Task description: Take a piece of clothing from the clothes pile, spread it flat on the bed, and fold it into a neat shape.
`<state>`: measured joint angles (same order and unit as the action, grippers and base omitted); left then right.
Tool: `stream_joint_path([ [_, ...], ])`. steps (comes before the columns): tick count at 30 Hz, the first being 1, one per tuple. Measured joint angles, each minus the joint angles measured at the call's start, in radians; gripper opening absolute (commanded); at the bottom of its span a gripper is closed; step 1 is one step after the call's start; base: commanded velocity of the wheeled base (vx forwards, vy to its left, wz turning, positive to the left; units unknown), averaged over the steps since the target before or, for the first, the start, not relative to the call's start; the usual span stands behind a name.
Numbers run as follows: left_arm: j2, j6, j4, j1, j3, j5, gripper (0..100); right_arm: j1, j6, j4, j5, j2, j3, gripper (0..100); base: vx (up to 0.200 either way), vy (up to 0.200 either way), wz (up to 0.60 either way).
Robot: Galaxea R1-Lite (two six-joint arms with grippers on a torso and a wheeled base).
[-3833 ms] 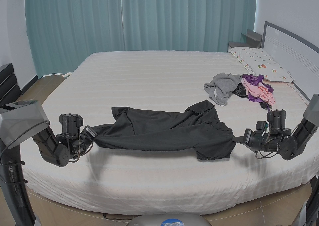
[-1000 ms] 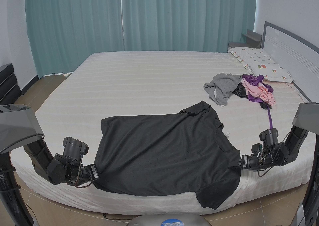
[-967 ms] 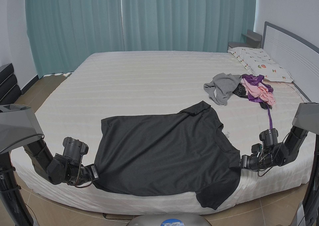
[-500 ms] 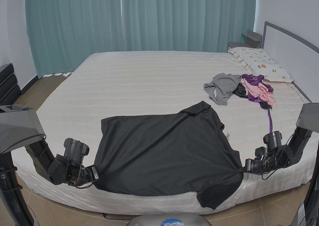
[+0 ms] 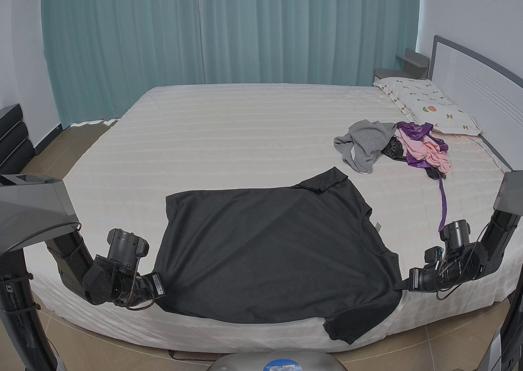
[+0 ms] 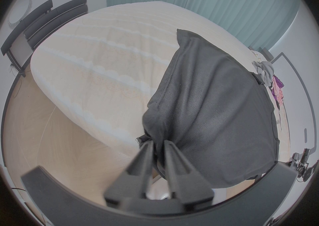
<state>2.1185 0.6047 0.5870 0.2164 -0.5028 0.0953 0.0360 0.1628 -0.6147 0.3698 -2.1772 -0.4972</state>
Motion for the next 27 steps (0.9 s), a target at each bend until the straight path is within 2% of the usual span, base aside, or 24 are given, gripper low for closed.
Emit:
stream_joint_path([
  [8,0.003,0.001,0.010,-0.001,0.000,0.000,100,-0.003,0.018,-0.004,0.007,0.016,0.002,100,0.000,0.000,0.00],
  [18,-0.089,0.005,0.043,-0.040,-0.010,-0.056,100,0.000,0.150,-0.011,0.012,0.072,-0.016,100,0.000,0.000,0.00],
  [25,-0.121,0.013,0.075,-0.066,-0.017,-0.056,100,0.004,0.155,-0.011,0.012,0.086,-0.023,100,0.000,0.000,0.00],
  [27,-0.122,0.029,0.096,-0.069,-0.020,-0.055,100,0.004,0.155,-0.011,0.013,0.087,-0.024,100,0.200,0.000,0.00],
])
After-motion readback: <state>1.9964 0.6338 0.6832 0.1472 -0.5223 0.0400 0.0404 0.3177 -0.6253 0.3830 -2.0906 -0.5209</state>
